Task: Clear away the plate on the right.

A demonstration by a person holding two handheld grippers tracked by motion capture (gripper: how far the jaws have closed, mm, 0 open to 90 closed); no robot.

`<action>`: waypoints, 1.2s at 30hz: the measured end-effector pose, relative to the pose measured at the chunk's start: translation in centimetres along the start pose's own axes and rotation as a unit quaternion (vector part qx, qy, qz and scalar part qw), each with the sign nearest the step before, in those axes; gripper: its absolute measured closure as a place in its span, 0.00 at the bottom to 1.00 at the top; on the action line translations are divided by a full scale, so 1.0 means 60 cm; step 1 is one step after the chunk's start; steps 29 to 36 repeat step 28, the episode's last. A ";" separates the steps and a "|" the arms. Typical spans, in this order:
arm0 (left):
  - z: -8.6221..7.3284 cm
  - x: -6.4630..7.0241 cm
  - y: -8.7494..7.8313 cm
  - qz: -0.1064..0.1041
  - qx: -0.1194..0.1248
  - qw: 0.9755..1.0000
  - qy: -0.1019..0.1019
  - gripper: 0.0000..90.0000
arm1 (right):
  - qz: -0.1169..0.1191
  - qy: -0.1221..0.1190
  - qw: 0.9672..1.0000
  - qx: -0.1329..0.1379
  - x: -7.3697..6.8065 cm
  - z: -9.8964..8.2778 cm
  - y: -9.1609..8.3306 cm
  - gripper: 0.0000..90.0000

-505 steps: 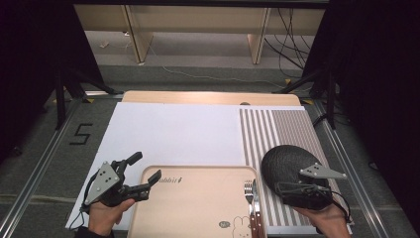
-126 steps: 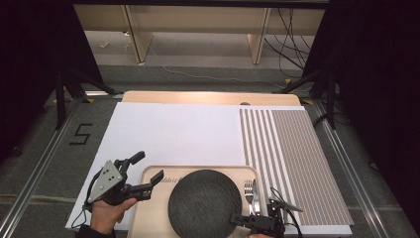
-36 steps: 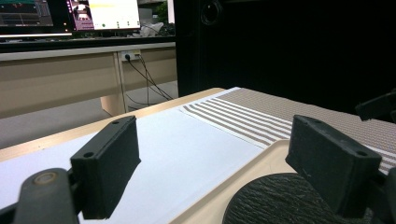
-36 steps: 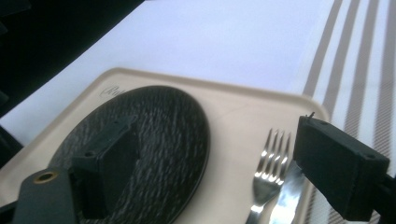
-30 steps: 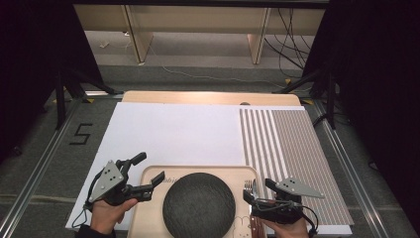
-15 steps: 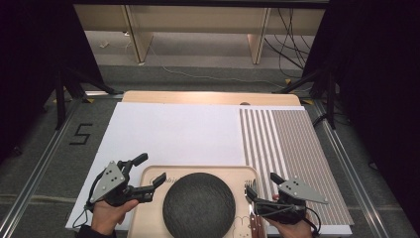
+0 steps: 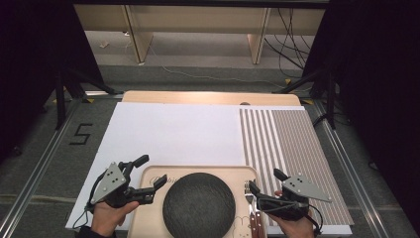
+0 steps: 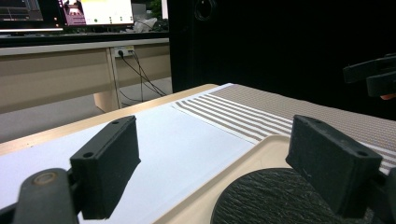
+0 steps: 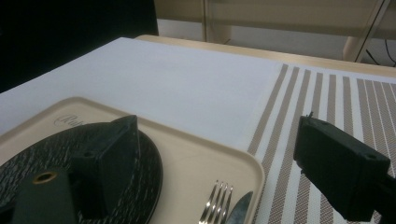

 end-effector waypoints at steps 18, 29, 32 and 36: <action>0.000 0.006 0.000 -0.005 -0.002 1.000 0.000 0.18 | 0.006 0.007 1.000 0.003 0.005 0.001 -0.001 0.17; 0.000 0.005 0.000 -0.005 -0.002 1.000 0.001 0.18 | 0.007 0.017 1.000 -0.005 0.005 0.001 0.000 0.17; 0.000 0.005 0.000 -0.005 -0.002 1.000 0.001 0.18 | 0.007 0.017 1.000 -0.005 0.005 0.001 0.000 0.17; 0.000 0.005 0.000 -0.005 -0.002 1.000 0.001 0.18 | 0.007 0.017 1.000 -0.005 0.005 0.001 0.000 0.17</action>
Point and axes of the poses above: each handheld gripper's, and its own axes: y roughly forward along the jaws, z roughly out of its top, x roughly to its right, the point moved 1 cm from there along y, roughly forward along the jaws, and after that the axes turned 7 degrees about y, right-handed, at the moved point
